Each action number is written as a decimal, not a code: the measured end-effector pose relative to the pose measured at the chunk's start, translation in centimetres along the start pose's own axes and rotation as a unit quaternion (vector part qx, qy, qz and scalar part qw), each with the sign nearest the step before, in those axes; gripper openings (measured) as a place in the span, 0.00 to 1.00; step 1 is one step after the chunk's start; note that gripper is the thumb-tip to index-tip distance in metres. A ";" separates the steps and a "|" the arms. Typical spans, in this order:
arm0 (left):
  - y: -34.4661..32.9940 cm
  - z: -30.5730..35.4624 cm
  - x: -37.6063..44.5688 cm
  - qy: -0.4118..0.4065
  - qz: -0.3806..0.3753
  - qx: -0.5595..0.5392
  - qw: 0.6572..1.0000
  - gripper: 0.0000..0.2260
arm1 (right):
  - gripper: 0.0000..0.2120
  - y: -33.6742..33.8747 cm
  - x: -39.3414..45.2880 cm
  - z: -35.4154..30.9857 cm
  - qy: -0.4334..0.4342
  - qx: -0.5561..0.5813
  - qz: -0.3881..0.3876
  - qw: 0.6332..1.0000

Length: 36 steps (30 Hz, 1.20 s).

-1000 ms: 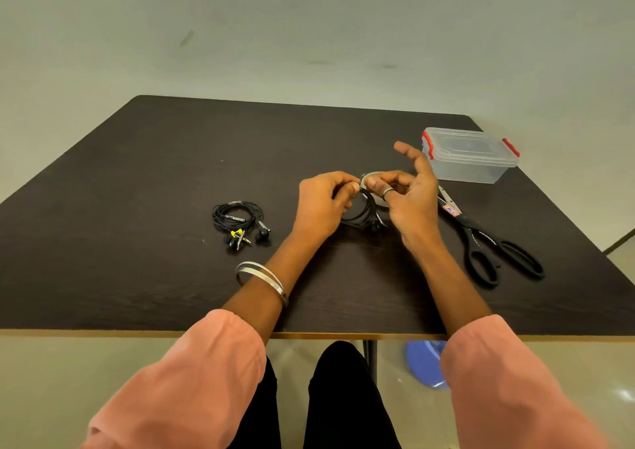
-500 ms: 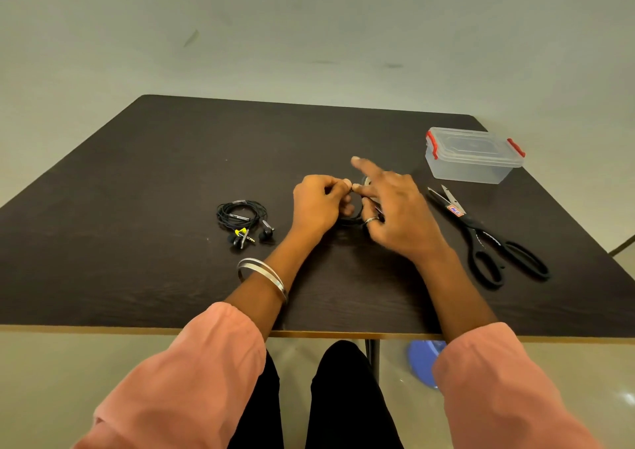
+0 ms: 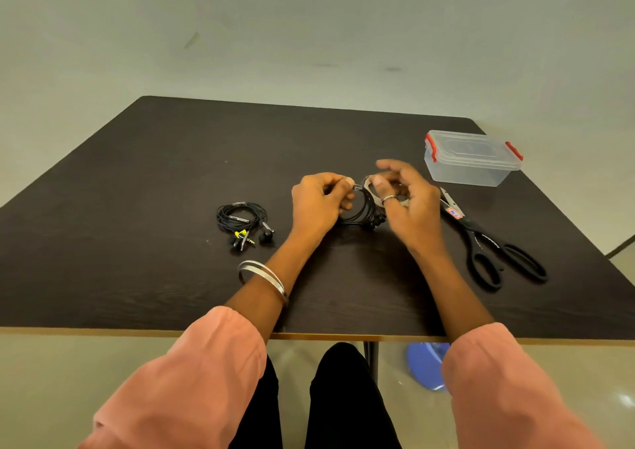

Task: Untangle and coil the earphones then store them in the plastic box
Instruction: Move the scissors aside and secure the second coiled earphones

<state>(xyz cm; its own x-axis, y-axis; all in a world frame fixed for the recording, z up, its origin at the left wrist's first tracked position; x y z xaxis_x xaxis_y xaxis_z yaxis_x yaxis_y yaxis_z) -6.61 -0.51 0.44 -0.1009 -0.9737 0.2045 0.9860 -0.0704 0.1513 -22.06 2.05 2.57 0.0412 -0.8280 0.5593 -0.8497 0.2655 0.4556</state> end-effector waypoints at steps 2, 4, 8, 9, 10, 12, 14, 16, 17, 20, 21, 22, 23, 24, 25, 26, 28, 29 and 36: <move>-0.2 0.3 -0.1 -0.033 -0.012 0.031 0.999 0.06 | 0.10 -0.7 0.2 0.3 -0.012 -0.012 -0.037 0.999; -0.1 0.5 -0.2 -0.052 -0.018 0.053 0.997 0.06 | 0.07 -1.0 0.4 0.1 0.017 -0.037 -0.057 0.998; -0.3 0.4 -0.2 -0.048 -0.037 0.071 0.996 0.06 | 0.05 -1.4 0.1 -0.3 0.077 -0.156 -0.105 0.979; -0.4 0.5 -0.3 -0.045 -0.040 0.074 0.995 0.07 | 0.05 -1.6 0.1 -0.4 0.099 -0.215 -0.110 0.965; -0.5 0.5 -0.3 -0.042 -0.039 0.072 0.996 0.08 | 0.06 -1.9 0.2 -0.4 0.117 -0.268 -0.111 0.950; -0.3 0.4 -0.3 -0.031 -0.034 0.058 0.997 0.10 | 0.07 -2.3 0.3 -0.5 0.135 -0.314 -0.112 0.933; -0.1 0.2 -0.4 -0.014 -0.033 0.035 0.999 0.09 | 0.05 -2.4 0.4 -0.6 0.120 -0.273 -0.112 0.948; 0.1 0.2 -0.6 0.003 -0.032 0.003 0.999 0.08 | 0.07 -1.9 0.3 -0.4 0.051 -0.165 -0.103 0.979; 0.3 0.3 -0.7 0.013 -0.031 -0.017 0.999 0.06 | 0.10 -1.7 0.2 -0.2 0.004 -0.113 -0.101 0.988; 0.6 0.3 -1.3 0.034 -0.038 -0.074 0.996 0.06 | 0.16 -1.4 -0.3 0.6 -0.085 0.021 -0.098 0.991; 0.7 0.3 -1.4 0.036 -0.039 -0.082 0.995 0.07 | 0.16 -1.4 -0.4 0.8 -0.101 0.056 -0.096 0.989; 1.0 0.3 -1.7 0.038 -0.038 -0.081 0.995 0.06 | 0.16 -1.4 -0.4 0.8 -0.114 0.081 -0.096 0.986; 1.3 0.4 -1.9 0.040 -0.036 -0.074 0.996 0.05 | 0.16 -1.5 -0.5 0.8 -0.123 0.095 -0.095 0.983; 1.8 0.4 -2.2 0.046 -0.034 -0.063 0.996 0.04 | 0.14 -1.6 -0.5 0.6 -0.128 0.103 -0.096 0.982; 2.2 0.5 -2.4 0.053 -0.035 -0.055 0.996 0.04 | 0.13 -1.8 -0.6 0.4 -0.133 0.109 -0.097 0.980; 2.7 0.5 -2.7 0.061 -0.037 -0.048 0.996 0.03 | 0.10 -2.1 -0.8 0.2 -0.140 0.117 -0.103 0.978; 3.5 0.4 -3.0 0.070 -0.036 -0.028 0.997 0.02 | 0.06 -2.7 -1.2 -0.4 -0.161 0.140 -0.127 0.969; 3.9 0.3 -3.2 0.071 -0.029 -0.015 0.997 0.02 | 0.04 -3.0 -1.4 -0.6 -0.167 0.142 -0.139 0.966; 5.1 1.2 -2.6 0.058 -0.005 0.241 0.969 0.01 | 0.05 -4.3 -1.2 -2.1 -0.103 -0.130 -0.156 0.974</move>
<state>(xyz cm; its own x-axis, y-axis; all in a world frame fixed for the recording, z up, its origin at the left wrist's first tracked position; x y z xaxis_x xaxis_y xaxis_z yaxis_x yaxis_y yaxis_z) -1.51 1.89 1.84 -0.0659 -0.9933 0.0947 0.8060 0.0029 0.5919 -17.33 2.96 1.36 0.1468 -0.9630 0.2261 -0.6490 0.0788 0.7567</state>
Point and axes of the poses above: each hand's wrist, its own x-axis towards the middle knuckle, its own y-axis out of the back of the hand, z = x × y, the point moved 4 cm from there along x, towards the middle knuckle, and after that the axes turned 10 degrees about -z, right-handed, at the moved point
